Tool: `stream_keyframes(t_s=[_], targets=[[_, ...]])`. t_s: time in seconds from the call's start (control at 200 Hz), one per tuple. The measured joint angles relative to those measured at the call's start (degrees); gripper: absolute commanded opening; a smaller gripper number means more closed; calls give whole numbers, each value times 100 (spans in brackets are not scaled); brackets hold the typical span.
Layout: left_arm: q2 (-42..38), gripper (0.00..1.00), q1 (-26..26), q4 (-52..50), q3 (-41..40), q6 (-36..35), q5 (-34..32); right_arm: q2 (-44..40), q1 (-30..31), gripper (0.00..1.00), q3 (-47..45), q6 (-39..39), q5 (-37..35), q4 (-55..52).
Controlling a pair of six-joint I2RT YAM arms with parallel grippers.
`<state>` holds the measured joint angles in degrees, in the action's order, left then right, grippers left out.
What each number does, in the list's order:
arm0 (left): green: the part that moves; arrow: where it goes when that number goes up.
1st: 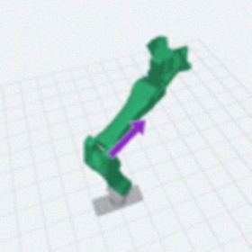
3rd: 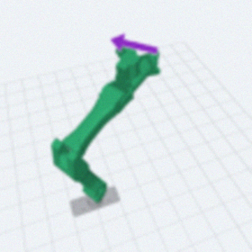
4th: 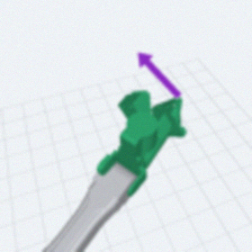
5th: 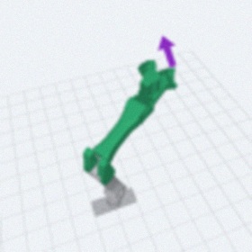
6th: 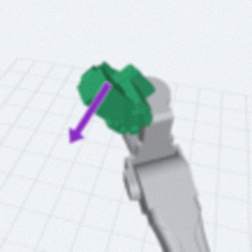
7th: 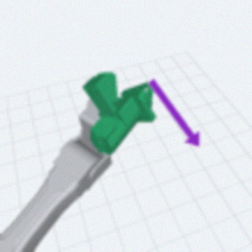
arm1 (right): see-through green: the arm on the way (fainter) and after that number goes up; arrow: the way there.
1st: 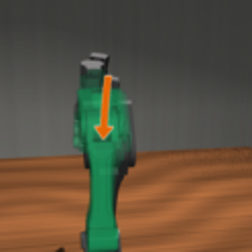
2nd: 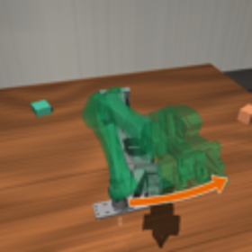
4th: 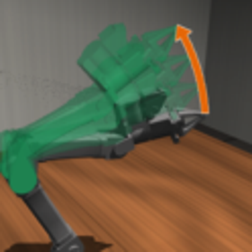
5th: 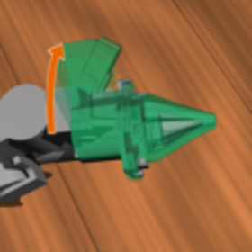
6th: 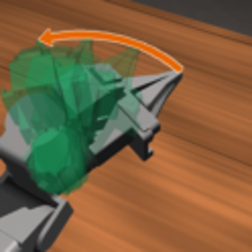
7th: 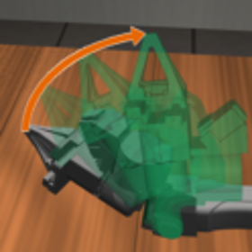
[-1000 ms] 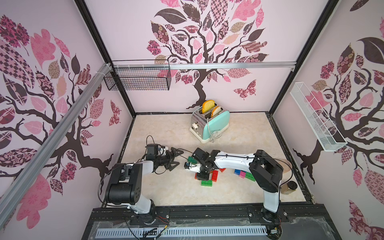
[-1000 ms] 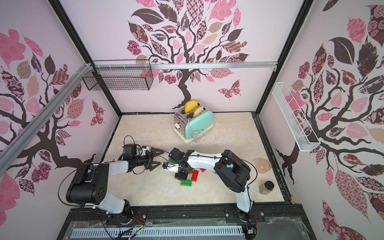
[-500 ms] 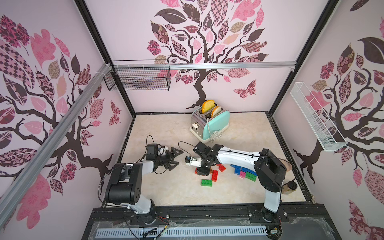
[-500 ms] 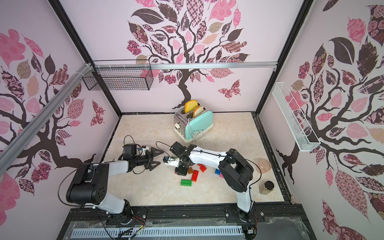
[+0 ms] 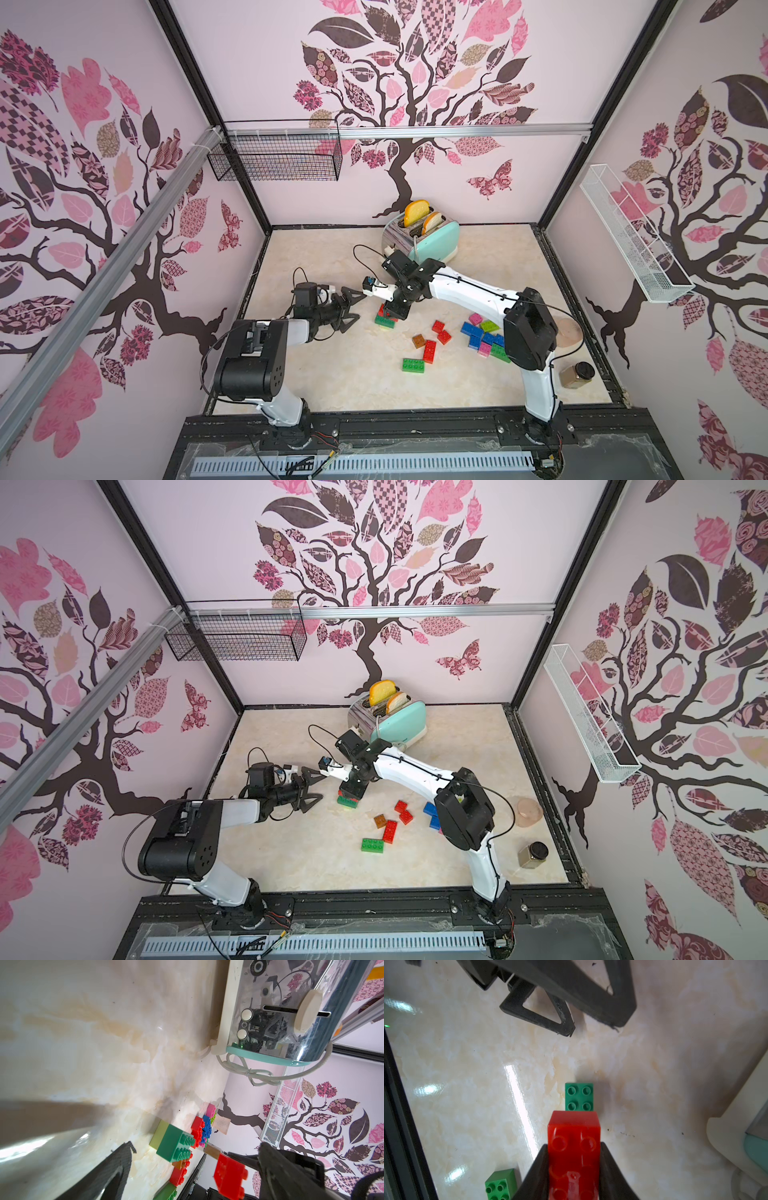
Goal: Assemble a heart with lego
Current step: Assemble the lego brick with the lego brick.
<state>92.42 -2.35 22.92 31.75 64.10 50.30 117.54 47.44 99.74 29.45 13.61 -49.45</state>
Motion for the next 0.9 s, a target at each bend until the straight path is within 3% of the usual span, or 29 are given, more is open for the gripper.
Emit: stream_keyframes(t_s=[0.63, 0.9], targets=[[214, 92, -195, 514, -37, 236, 39, 393, 76, 24, 385, -201, -98, -63], [205, 80, -195, 538, -208, 258, 136, 654, 116, 24, 669, -238, -146, -42]])
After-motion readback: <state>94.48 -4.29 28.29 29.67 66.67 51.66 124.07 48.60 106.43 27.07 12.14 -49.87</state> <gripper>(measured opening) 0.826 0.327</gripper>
